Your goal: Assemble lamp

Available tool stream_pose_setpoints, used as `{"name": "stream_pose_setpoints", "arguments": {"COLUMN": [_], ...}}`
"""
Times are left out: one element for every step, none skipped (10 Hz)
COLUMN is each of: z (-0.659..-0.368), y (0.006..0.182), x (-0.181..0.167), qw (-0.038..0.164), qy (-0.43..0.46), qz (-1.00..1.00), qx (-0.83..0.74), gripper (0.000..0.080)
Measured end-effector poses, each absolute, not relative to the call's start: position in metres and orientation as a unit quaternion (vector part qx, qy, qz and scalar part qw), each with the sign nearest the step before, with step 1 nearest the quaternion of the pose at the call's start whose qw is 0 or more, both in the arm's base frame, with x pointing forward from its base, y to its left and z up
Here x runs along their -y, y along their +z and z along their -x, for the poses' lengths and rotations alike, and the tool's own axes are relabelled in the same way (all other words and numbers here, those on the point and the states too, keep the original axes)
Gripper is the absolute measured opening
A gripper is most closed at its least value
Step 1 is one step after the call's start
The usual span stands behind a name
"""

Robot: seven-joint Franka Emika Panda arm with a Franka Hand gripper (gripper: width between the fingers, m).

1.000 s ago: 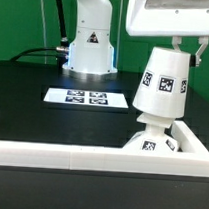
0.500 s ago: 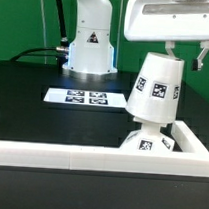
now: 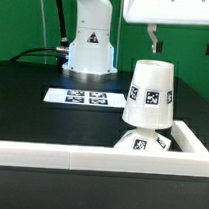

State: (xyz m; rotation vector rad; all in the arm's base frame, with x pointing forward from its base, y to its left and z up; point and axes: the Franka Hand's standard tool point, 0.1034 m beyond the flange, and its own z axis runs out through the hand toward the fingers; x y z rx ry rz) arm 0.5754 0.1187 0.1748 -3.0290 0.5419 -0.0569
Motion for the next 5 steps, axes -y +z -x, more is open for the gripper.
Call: {"name": "stream_pose_setpoints", "arguments": {"z": [-0.571, -0.566, -0.561, -0.557, -0.558], "y": [0.18, 0.176, 0.171, 0.166, 0.167], "x": [-0.127, -0.135, -0.137, -0.139, -0.139], "qw": [0.019, 0.016, 0.015, 0.014, 0.016], "qy": [-0.018, -0.019, -0.016, -0.014, -0.014], "qz": [0.979, 0.977, 0.977, 0.977, 0.977], "qx": [-0.203, -0.213, -0.212, -0.213, -0.214], "gripper": [0.0696, 0.0696, 0.0696, 0.0698, 0.0698]}}
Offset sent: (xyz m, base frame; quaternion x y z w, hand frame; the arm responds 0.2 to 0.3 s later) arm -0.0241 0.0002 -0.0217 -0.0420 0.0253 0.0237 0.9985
